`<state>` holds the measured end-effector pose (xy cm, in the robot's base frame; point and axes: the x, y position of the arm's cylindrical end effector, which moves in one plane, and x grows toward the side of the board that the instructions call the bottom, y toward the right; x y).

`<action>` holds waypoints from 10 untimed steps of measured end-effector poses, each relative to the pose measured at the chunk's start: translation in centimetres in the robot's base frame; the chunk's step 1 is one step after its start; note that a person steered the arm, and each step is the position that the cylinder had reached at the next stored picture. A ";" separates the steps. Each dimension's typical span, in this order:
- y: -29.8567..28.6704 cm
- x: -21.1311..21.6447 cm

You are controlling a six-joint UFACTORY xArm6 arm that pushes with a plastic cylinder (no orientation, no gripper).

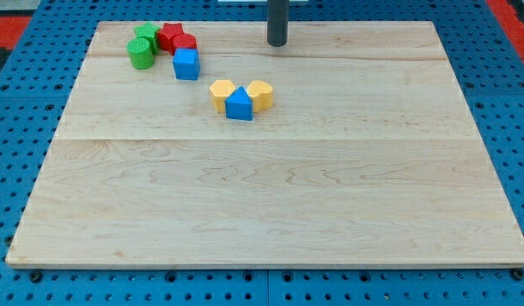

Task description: Separate the red blocks from the group of blocks

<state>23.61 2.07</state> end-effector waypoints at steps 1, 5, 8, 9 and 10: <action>-1.2 -0.8; -2.1 -1.1; -4.6 -1.9; -6.0 -2.9; -8.6 -4.4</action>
<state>19.24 -6.52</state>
